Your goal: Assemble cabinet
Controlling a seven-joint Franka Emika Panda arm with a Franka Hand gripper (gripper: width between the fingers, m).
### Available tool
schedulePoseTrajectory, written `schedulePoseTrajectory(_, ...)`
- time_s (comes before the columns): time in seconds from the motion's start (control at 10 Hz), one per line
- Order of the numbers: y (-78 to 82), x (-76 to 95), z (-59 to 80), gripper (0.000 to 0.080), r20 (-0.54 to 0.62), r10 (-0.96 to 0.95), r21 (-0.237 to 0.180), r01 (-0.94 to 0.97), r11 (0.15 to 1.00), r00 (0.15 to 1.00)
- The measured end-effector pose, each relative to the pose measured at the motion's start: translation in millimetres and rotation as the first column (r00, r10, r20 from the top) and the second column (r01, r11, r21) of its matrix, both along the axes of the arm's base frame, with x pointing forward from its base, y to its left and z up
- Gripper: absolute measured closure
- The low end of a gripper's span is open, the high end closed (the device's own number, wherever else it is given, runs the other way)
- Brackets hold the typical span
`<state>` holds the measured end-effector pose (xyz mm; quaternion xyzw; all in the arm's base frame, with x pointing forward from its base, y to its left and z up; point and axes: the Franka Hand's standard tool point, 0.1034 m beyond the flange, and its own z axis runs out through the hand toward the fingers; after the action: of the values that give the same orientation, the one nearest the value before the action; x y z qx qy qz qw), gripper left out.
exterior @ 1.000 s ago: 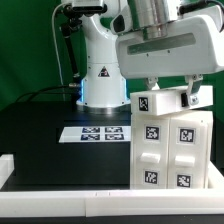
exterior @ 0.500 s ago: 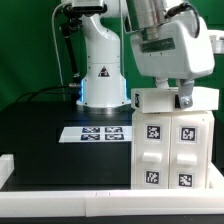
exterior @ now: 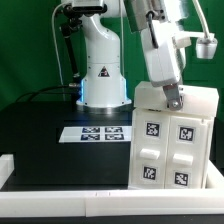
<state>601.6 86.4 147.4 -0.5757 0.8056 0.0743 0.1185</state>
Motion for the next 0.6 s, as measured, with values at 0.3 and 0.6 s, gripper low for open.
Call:
schedulePoseTrajectory(0.3, 2.0, 1.4, 1.4, 0.0156, 0.003, -0.028, 0.016, 0.028, 0.999, 1.000)
schedulePoseTrajectory(0.6, 2.6, -1.6, 20.4, 0.0010, 0.039, 0.016, 0.026, -0.017, 1.000, 0.999)
